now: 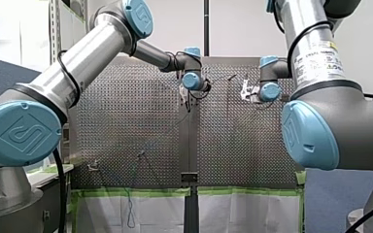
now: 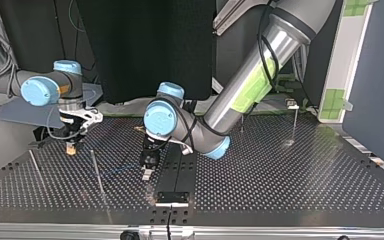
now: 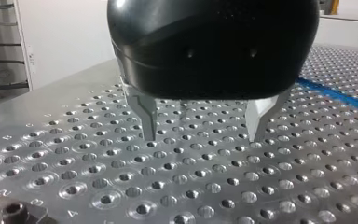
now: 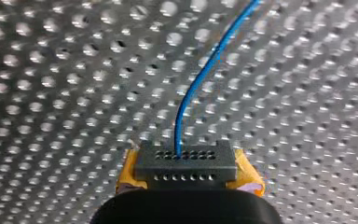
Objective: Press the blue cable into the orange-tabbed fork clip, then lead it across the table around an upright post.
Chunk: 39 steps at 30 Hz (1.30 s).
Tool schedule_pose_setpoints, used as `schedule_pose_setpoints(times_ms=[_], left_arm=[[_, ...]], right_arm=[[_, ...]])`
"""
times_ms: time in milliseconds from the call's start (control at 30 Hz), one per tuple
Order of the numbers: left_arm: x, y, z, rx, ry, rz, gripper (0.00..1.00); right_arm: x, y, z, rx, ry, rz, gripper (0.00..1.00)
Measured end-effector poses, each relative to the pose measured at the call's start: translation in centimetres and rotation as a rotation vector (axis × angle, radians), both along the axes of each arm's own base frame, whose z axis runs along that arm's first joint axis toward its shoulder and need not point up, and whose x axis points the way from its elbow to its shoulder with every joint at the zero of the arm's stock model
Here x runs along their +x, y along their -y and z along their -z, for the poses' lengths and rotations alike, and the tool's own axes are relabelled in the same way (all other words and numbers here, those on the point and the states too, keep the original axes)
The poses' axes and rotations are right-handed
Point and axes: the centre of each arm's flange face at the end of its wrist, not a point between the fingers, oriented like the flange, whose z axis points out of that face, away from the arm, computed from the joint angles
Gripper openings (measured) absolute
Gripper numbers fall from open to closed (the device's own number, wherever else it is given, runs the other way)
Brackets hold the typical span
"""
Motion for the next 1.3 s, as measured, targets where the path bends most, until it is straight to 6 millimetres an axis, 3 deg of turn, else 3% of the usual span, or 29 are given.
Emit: schedule_pose_setpoints(times_ms=[200,533,733,967,1300], left_arm=[[-0.2,0.0,0.5,0.019,-0.016,0.017,0.99],[-0.5,-0.5,1.1,0.052,-0.059,0.004,0.99],[-0.4,-1.2,1.6,0.07,-0.089,-0.022,0.99],[0.1,-1.7,3.9,0.107,-0.142,-0.032,0.99],[-0.3,-0.7,3.5,0.07,-0.148,0.009,0.99]], right_arm=[[0.1,-0.2,3.4,0.044,-0.008,0.004,0.0],[-1.0,-1.4,13.4,0.143,0.0,0.021,0.0],[-1.6,-1.1,17.1,0.161,-0.024,0.033,0.0],[-2.3,-0.6,18.6,0.157,-0.027,0.041,0.0],[-3.0,-0.4,19.4,0.161,-0.048,0.047,0.0]])
